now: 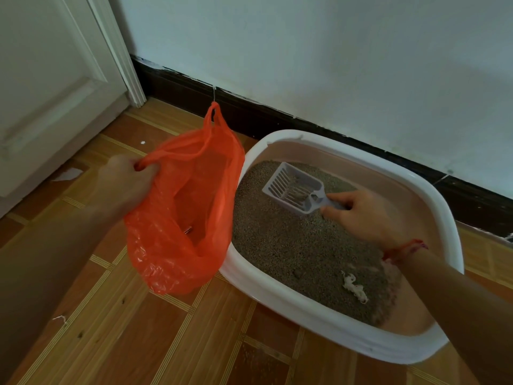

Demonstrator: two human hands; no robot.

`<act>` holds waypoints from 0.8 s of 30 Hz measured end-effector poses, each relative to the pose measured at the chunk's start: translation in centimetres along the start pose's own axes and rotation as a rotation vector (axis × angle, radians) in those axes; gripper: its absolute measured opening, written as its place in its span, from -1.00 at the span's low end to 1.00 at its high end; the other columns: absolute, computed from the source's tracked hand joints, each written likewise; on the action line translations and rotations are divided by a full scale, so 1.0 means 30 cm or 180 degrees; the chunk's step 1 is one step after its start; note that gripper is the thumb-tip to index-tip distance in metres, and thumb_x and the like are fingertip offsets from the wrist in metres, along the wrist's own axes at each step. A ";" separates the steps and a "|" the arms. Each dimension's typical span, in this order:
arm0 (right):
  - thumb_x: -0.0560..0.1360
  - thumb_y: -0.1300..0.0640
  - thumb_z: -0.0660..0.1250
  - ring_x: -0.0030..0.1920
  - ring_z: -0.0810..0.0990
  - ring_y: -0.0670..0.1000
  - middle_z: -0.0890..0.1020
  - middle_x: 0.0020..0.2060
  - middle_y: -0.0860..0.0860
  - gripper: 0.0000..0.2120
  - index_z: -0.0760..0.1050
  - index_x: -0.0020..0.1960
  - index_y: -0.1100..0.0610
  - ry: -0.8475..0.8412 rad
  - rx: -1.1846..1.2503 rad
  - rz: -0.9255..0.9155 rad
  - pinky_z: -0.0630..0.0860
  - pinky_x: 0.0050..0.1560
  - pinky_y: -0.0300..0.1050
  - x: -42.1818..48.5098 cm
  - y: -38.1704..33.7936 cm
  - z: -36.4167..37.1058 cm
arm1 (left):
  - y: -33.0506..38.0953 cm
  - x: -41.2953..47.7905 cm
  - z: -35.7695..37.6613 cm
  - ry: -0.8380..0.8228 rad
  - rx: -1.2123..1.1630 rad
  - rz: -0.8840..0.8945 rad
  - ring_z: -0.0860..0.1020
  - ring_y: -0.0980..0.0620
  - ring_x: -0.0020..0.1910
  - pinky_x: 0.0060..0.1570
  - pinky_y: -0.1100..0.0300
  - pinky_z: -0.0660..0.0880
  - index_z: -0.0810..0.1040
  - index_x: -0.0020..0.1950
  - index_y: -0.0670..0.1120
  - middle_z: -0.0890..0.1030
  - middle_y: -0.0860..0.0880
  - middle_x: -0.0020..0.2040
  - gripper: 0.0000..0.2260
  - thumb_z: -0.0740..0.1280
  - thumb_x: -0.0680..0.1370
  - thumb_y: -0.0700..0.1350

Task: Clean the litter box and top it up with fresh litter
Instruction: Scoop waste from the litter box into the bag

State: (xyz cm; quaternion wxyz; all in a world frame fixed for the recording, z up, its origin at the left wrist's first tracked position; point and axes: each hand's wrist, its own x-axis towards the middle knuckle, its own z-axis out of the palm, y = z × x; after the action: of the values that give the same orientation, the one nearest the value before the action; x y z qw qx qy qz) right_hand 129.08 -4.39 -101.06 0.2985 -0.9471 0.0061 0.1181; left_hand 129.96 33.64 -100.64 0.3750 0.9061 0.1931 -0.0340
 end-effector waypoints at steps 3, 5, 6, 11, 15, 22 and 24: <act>0.55 0.02 0.36 -0.60 0.35 -0.19 0.47 -0.53 -0.14 -0.78 0.62 0.18 -0.06 -0.0007 0.0004 -0.0008 0.25 -0.60 -0.44 -0.002 -0.017 -0.006 | -0.002 -0.001 -0.003 0.0050 0.0018 0.0025 0.57 -0.07 -0.33 -0.40 0.16 0.44 0.56 -0.11 -0.12 0.61 -0.19 -0.19 -0.74 0.24 0.66 0.00; 0.55 0.02 0.36 -0.61 0.33 -0.17 0.46 -0.54 -0.11 -0.79 0.63 0.17 -0.06 0.0018 -0.0019 -0.0013 0.23 -0.61 -0.43 0.001 -0.019 -0.007 | -0.004 0.001 -0.003 0.0029 0.0009 0.0031 0.59 -0.07 -0.29 -0.39 0.16 0.46 0.55 -0.12 -0.07 0.61 -0.15 -0.19 -0.75 0.23 0.66 0.02; 0.55 0.02 0.36 -0.61 0.32 -0.17 0.46 -0.54 -0.11 -0.79 0.63 0.17 -0.06 -0.0006 -0.0044 -0.0020 0.23 -0.61 -0.43 0.002 -0.021 -0.007 | -0.004 0.001 -0.002 0.0008 -0.0006 0.0035 0.60 -0.07 -0.29 -0.39 0.16 0.45 0.54 -0.11 -0.05 0.61 -0.14 -0.19 -0.77 0.23 0.67 0.02; 0.55 0.01 0.36 -0.61 0.34 -0.19 0.46 -0.53 -0.11 -0.80 0.64 0.15 -0.06 -0.0042 -0.0046 -0.0027 0.24 -0.61 -0.44 0.003 -0.025 -0.010 | -0.007 0.001 -0.003 0.0013 -0.0011 0.0026 0.62 -0.11 -0.26 -0.37 0.14 0.49 0.56 -0.08 -0.09 0.62 -0.17 -0.17 -0.76 0.23 0.67 0.01; 0.55 0.00 0.35 -0.60 0.33 -0.18 0.51 -0.49 -0.08 -0.83 0.63 0.12 -0.11 -0.0176 -0.0060 -0.0101 0.24 -0.60 -0.45 0.003 -0.024 -0.017 | -0.015 0.008 -0.006 -0.0003 -0.0012 -0.0014 0.64 -0.14 -0.22 -0.36 0.12 0.52 0.58 -0.03 -0.09 0.64 -0.19 -0.13 -0.77 0.23 0.67 0.01; 0.54 0.02 0.37 -0.59 0.32 -0.17 0.53 -0.47 -0.02 -0.83 0.65 0.11 -0.06 -0.0150 -0.0068 -0.0097 0.24 -0.60 -0.42 0.016 -0.012 -0.015 | -0.009 0.011 0.002 -0.0016 -0.0041 -0.0025 0.62 -0.10 -0.23 -0.39 0.16 0.47 0.59 0.03 -0.14 0.63 -0.17 -0.13 -0.75 0.23 0.67 0.00; 0.54 0.01 0.37 -0.59 0.33 -0.17 0.53 -0.46 -0.02 -0.83 0.65 0.11 -0.06 -0.0157 -0.0056 -0.0113 0.25 -0.60 -0.43 0.014 -0.016 -0.018 | -0.011 0.010 0.001 -0.0029 -0.0026 -0.0038 0.64 -0.16 -0.20 -0.37 0.12 0.52 0.59 0.01 -0.14 0.64 -0.20 -0.11 -0.74 0.23 0.67 0.01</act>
State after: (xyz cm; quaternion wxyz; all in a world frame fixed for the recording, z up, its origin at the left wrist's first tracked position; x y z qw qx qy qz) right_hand 129.66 -4.27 -100.44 0.2923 -0.9464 -0.0192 0.1361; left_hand 130.11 33.92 -100.93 0.3793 0.9032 0.1969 -0.0395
